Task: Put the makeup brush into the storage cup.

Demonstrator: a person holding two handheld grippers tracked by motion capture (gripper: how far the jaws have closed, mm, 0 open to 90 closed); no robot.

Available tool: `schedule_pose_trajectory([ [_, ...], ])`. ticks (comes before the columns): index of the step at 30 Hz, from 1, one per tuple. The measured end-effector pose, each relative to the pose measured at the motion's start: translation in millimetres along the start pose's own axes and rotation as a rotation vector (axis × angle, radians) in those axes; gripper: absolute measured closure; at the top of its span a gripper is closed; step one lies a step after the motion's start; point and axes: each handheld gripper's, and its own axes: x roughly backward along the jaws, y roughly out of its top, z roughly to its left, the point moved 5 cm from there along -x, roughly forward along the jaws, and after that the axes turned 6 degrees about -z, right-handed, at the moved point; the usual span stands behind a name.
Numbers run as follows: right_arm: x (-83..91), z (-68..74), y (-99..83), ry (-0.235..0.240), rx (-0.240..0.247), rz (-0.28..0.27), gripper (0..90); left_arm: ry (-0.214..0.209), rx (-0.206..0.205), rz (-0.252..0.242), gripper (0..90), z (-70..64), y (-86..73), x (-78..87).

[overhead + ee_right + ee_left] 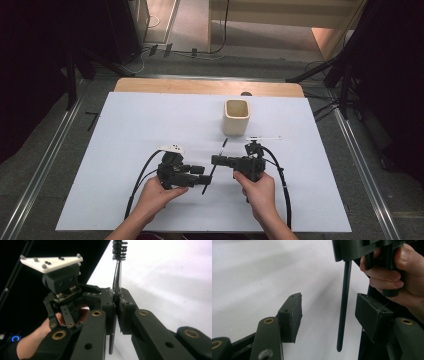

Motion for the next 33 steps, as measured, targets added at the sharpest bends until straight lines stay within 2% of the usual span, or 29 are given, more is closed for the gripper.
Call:
schedule_pose_trajectory([
  [3, -1.2, 1.7, -0.8, -0.018, 0.031, 0.022, 85.6, 0.006, -0.009, 0.023, 38.8, 0.1, 0.3, 1.6],
  [6, -2.9, 2.3, -1.2, -0.031, 0.067, 0.042, 85.5, -0.011, -0.01, 0.038, 38.8, -0.1, 0.3, 3.4],
  [7, -3.0, 3.2, -1.5, -0.031, 0.062, 0.053, 85.5, -0.019, -0.011, 0.046, 38.8, -0.1, 0.3, 4.1],
  [11, -6.1, 2.9, -1.6, -0.02, 0.092, 0.067, 85.5, -0.032, -0.009, 0.077, 38.8, 1.5, -0.3, 2.5],
  [16, -11.6, 4.9, -3.1, -0.005, 0.134, 0.106, 85.5, -0.074, -0.008, 0.102, 38.9, 1.1, -1.1, -1.2],
  [20, -14.3, 7.0, -3.0, 0.015, 0.155, 0.127, 85.5, -0.116, 0.009, 0.102, 38.9, 1.9, -1.5, -4.5],
  [26, -18.0, 9.3, -1.4, 0.045, 0.198, 0.153, 85.5, -0.15, 0.008, 0.097, 39.3, 1.2, -2.6, -8.6],
  [28, -19.1, 9.9, -1.3, 0.052, 0.213, 0.158, 85.5, -0.155, 0.01, 0.094, 39.5, 0.0, -2.4, -9.0],
  [30, -20.0, 9.0, -1.6, 0.054, 0.214, 0.162, 85.5, -0.158, 0.004, 0.096, 46.5, -1.3, -2.4, -8.3],
  [33, -20.5, 8.7, -2.2, 0.054, 0.21, 0.169, 85.5, -0.15, 0.003, 0.101, 48.9, -2.0, -2.4, -8.0],
])
